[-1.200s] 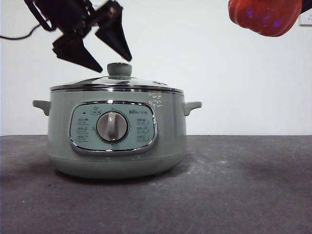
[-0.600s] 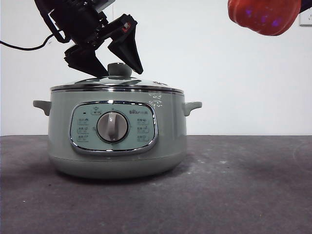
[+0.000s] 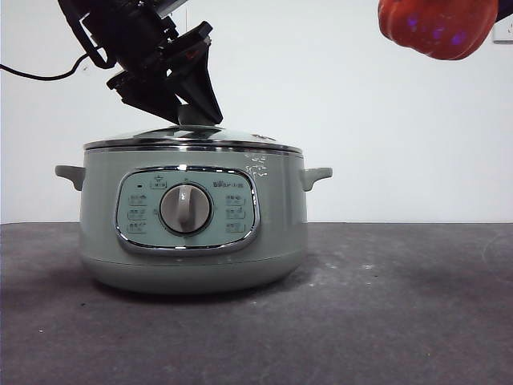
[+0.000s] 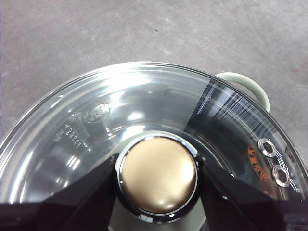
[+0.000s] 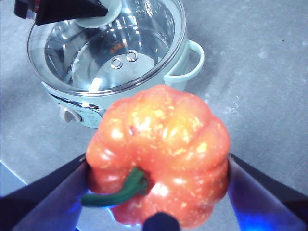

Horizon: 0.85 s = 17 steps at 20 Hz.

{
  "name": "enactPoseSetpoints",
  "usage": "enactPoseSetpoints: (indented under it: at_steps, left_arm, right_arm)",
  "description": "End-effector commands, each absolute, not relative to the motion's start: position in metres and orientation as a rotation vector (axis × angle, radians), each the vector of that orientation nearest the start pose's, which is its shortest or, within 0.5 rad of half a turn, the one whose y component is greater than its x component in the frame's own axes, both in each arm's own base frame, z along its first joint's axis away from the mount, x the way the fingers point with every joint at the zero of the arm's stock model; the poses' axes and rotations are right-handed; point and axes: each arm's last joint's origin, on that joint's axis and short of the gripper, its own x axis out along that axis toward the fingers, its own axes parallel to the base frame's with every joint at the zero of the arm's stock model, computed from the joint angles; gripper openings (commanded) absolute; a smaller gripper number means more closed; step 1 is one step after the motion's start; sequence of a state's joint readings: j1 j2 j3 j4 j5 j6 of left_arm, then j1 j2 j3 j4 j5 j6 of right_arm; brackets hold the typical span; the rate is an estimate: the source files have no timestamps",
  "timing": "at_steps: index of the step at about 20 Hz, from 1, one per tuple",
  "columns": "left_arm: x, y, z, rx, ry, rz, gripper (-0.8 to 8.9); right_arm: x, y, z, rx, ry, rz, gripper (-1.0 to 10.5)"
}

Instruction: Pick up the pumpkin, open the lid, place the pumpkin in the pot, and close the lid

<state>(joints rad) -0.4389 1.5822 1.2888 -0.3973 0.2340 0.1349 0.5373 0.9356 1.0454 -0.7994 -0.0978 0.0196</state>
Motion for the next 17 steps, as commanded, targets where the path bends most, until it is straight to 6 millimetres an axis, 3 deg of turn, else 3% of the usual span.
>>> enactPoseSetpoints:
  at_steps: [1,5,10,13,17]
  left_arm:
    - [0.312,-0.154,0.288,0.195,0.690,-0.695,-0.09]
    - [0.307,-0.152,0.297,0.193,0.663,-0.695,-0.09]
    - [0.296,-0.146,0.322,0.186,0.591,-0.692,-0.09]
    - [0.290,-0.143,0.348,0.183,0.558,-0.692,-0.09]
    - [0.272,-0.133,0.401,0.192,0.483,-0.649,-0.09]
  right_arm:
    - [0.149,0.092,0.342,-0.126,0.686,0.597,-0.1]
    - [0.149,0.092,0.342,-0.125,0.685,0.600,-0.1]
    - [0.150,0.093,0.342,-0.124,0.685,0.600,-0.1]
    - [0.152,0.094,0.341,-0.125,0.686,0.600,-0.1]
    - [0.162,0.100,0.342,-0.112,0.642,0.612,-0.1]
